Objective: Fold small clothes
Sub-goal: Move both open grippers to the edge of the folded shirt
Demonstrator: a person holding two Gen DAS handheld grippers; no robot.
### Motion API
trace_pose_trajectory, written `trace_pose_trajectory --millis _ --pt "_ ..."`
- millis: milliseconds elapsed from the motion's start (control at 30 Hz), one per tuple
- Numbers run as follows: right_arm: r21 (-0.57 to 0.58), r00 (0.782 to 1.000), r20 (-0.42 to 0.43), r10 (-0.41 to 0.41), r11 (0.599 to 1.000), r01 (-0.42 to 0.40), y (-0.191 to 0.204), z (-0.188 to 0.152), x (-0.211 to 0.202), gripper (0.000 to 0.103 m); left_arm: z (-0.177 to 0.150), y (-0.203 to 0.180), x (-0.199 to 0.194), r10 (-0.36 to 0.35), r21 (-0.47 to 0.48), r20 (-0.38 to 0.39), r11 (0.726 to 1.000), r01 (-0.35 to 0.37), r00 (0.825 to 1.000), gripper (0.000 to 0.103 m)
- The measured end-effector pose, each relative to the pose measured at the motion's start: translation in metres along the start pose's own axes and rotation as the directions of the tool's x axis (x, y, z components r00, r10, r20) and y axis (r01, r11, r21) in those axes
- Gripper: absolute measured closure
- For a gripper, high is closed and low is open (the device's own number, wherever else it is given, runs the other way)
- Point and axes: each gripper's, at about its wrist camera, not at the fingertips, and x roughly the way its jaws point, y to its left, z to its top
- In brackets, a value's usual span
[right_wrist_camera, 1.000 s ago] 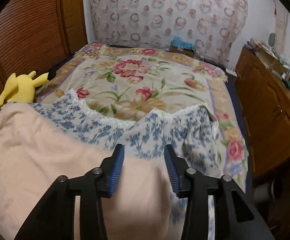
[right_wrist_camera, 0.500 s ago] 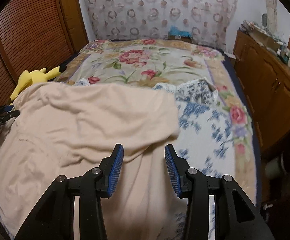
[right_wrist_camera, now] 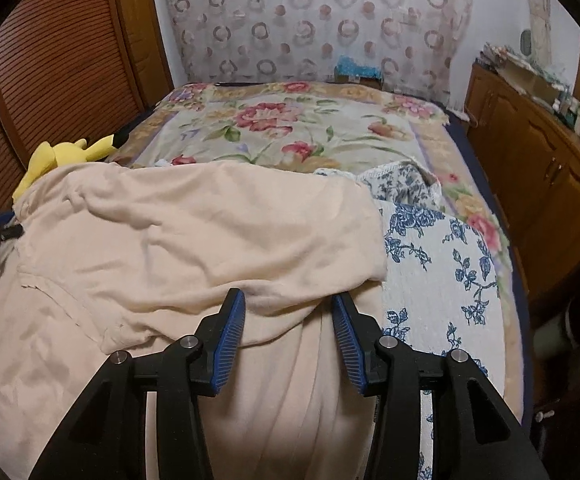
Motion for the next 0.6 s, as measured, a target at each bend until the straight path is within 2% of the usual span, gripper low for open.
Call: trace_pose_trajectory --millis 167,267,433,600 --pt "-0.014 1.000 0.000 -0.017 1.000 0.017 0.004 -0.005 0.001 0.053 0.006 -0.001 -0.007 -0.031 -0.015 0.025 0.999 0.031 0.999 0.049" --pt "-0.020 1.000 -0.001 -0.019 1.000 0.019 0.007 -0.006 0.001 0.052 0.009 -0.002 -0.003 -0.017 -0.021 0.013 1.000 0.017 1.000 0.058" --pt "-0.035 1.000 -0.005 -0.023 0.999 0.023 0.009 -0.005 0.002 0.049 0.006 -0.001 0.002 -0.015 -0.038 -0.013 0.999 0.015 1.000 0.061" --pt "-0.036 1.000 0.003 -0.019 0.999 0.019 0.006 -0.003 0.001 0.048 0.002 -0.004 0.005 -0.043 -0.036 -0.029 0.998 0.042 0.999 0.061"
